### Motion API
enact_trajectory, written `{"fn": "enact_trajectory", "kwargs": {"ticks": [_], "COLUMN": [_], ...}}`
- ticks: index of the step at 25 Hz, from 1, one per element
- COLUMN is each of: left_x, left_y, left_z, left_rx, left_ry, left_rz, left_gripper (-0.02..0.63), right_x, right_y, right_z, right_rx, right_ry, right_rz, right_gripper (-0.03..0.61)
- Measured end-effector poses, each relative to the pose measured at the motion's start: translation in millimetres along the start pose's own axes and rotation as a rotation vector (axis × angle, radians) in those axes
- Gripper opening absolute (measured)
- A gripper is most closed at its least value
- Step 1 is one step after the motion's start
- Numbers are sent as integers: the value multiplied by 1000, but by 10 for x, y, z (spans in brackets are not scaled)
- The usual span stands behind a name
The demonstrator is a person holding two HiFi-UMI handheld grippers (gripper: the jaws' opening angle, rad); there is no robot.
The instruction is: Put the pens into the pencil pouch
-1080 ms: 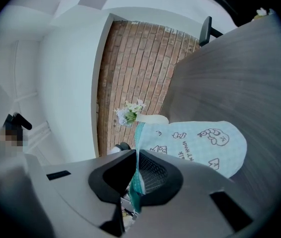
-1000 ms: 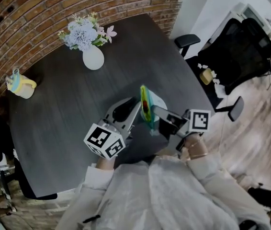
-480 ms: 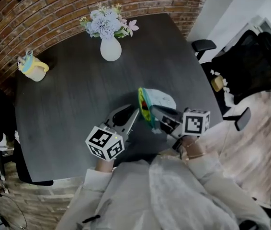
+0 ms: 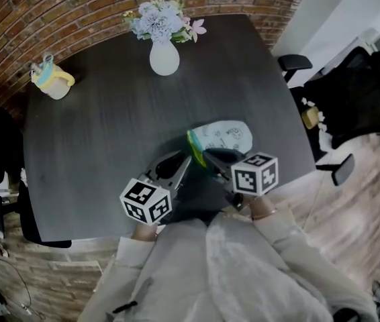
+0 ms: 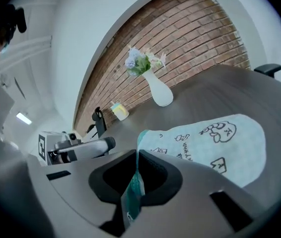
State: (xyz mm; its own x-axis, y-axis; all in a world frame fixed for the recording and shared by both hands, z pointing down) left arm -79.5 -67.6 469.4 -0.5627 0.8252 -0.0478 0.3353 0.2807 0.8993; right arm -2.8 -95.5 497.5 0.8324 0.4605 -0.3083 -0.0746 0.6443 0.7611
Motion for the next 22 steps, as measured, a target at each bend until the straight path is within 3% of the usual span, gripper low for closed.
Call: {"fn": "enact_trajectory", "kwargs": {"ticks": [6, 11, 15, 22], "left_x": [65, 109, 115, 116], "left_y": [159, 216, 229, 204], "left_z": [10, -5, 17, 70], "left_rx": [18, 43, 40, 39], "left_ry": [-19, -36, -37, -33], "left_rz": [-38, -44, -49, -38], "left_gripper": [64, 64, 64, 64], "right_x": [-5, 33, 46, 97], "right_y": [271, 418, 442, 459], "right_z": [97, 186, 185, 149], "right_rx": [136, 168, 232, 251], "right_ry": [94, 183, 184, 162], "right_rz": [-128, -198, -206, -200], "right_gripper": [21, 21, 21, 21]}}
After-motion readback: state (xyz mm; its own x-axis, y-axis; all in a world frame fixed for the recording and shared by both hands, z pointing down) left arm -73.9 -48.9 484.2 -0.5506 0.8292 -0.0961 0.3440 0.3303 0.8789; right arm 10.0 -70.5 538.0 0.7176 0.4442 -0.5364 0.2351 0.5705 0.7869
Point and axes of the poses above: the fingertips, and each gripper's own axes: x backward along the fingers, z to its right, y out of its underside, the point moved 2 cm from there along x, backward along the fingers, and after that the axes turned 15 degrees about z, right-handed, at the moved point
